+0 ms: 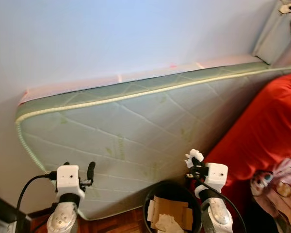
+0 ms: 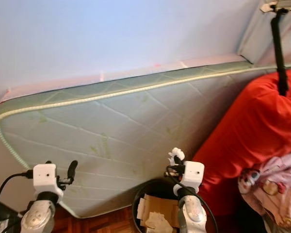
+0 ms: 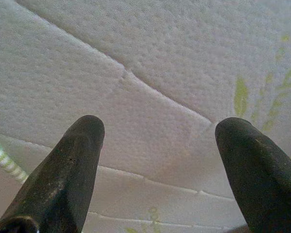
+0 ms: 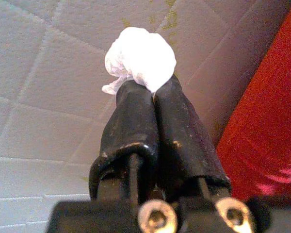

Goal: Clean up the room

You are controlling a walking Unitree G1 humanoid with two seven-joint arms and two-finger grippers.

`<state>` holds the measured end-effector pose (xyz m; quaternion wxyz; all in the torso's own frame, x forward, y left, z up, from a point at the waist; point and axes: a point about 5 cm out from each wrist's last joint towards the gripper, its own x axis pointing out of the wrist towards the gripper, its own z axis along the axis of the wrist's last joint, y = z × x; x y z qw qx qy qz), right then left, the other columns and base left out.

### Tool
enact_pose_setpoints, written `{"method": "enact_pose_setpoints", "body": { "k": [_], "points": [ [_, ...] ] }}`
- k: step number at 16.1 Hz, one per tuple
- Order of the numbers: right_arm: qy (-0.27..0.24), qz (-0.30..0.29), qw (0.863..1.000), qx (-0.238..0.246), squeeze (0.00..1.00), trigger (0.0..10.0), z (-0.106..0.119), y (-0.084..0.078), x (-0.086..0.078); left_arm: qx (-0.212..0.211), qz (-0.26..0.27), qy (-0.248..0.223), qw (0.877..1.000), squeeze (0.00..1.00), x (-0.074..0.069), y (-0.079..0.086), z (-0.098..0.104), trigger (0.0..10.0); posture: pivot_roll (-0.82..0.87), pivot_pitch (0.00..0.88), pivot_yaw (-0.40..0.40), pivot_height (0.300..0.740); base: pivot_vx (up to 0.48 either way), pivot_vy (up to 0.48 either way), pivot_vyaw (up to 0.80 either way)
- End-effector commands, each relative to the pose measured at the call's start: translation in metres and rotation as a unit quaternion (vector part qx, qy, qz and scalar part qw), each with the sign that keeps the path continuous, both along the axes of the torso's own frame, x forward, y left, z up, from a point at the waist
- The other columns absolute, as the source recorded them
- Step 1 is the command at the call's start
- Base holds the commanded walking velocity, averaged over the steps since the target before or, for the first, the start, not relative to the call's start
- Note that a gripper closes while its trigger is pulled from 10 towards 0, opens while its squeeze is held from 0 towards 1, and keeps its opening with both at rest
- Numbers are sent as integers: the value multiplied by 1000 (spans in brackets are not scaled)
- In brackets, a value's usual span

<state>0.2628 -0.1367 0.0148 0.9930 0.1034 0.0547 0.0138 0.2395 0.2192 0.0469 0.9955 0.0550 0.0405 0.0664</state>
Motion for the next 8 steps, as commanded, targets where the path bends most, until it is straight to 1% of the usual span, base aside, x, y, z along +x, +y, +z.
{"method": "enact_pose_setpoints", "body": {
  "k": [1,2,3,5,6,8],
  "points": [
    [-5,-5,1000,4,0,10000,1,4,-2,2,1,-1,1000,0,-1,6,1,10000,-168,0,-12,711,0,0,0],
    [-9,-8,1000,3,0,10000,2,2,-2,5,-2,2,1000,0,-1,6,0,10000,-168,0,-7,711,0,0,0],
    [-9,-10,1000,0,0,10000,3,-3,1,5,-1,0,1000,0,3,3,1,10000,-136,23,-14,711,0,0,0],
    [-8,-14,1000,-2,0,10000,4,-7,4,6,-1,-2,1000,0,7,1,4,10000,-107,45,-34,711,0,0,0],
    [-8,-16,1000,-2,0,10000,4,-8,4,6,-2,-1,1000,0,8,1,4,10000,-104,27,-28,711,0,0,0],
    [-11,-16,1000,-1,0,10000,6,-7,5,5,-2,0,1000,0,7,1,4,10000,-113,26,-30,711,0,0,0]
  ]
}}
